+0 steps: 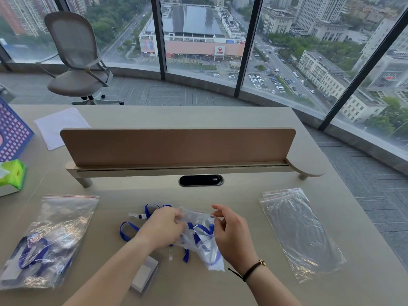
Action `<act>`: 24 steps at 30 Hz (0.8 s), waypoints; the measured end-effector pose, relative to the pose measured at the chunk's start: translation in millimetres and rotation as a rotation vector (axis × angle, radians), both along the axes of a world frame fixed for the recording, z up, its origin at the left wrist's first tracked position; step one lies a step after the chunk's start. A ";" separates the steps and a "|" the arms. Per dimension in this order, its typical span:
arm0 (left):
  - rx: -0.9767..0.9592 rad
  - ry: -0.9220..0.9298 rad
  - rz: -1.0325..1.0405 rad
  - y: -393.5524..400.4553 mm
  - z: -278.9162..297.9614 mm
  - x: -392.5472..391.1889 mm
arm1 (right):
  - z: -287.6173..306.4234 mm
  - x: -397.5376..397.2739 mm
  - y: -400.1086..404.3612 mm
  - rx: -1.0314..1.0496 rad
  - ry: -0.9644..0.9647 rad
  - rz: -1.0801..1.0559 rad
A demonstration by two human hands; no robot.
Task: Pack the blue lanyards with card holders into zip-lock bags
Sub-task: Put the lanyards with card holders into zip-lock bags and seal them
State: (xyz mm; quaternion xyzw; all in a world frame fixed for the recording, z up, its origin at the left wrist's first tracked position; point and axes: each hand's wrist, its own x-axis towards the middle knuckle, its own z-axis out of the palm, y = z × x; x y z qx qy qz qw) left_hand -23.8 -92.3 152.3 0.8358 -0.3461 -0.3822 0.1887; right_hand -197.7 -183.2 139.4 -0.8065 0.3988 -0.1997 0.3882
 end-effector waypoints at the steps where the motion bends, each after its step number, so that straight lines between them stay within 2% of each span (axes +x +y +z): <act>1: -0.002 -0.183 -0.053 4.3 0.0 0.3 | -0.4 0.2 -0.9 0.001 -0.005 -0.015; 3: -0.098 -0.406 -0.030 12.8 5.0 -2.8 | -1.4 1.4 -2.2 0.014 -0.016 -0.052; 5: -0.220 -0.437 0.057 17.8 6.9 -7.9 | -1.9 3.9 -2.7 0.048 -0.025 -0.091; 8: -0.291 -0.234 0.248 22.4 2.0 -15.8 | 0.3 8.9 -0.5 0.101 -0.048 -0.132; 12: -0.276 0.108 0.283 29.6 -4.8 -22.6 | 4.6 15.9 7.6 0.157 -0.086 -0.122; 18: -0.285 0.221 0.138 25.2 10.9 -35.6 | 11.7 26.7 17.5 0.190 -0.099 -0.065; 20: -0.299 0.155 0.068 26.5 21.1 -38.7 | 15.7 27.4 14.1 0.216 -0.114 -0.083; 24: -0.337 -0.153 -0.093 30.6 40.1 -39.5 | 29.4 22.7 4.0 0.290 -0.156 -0.114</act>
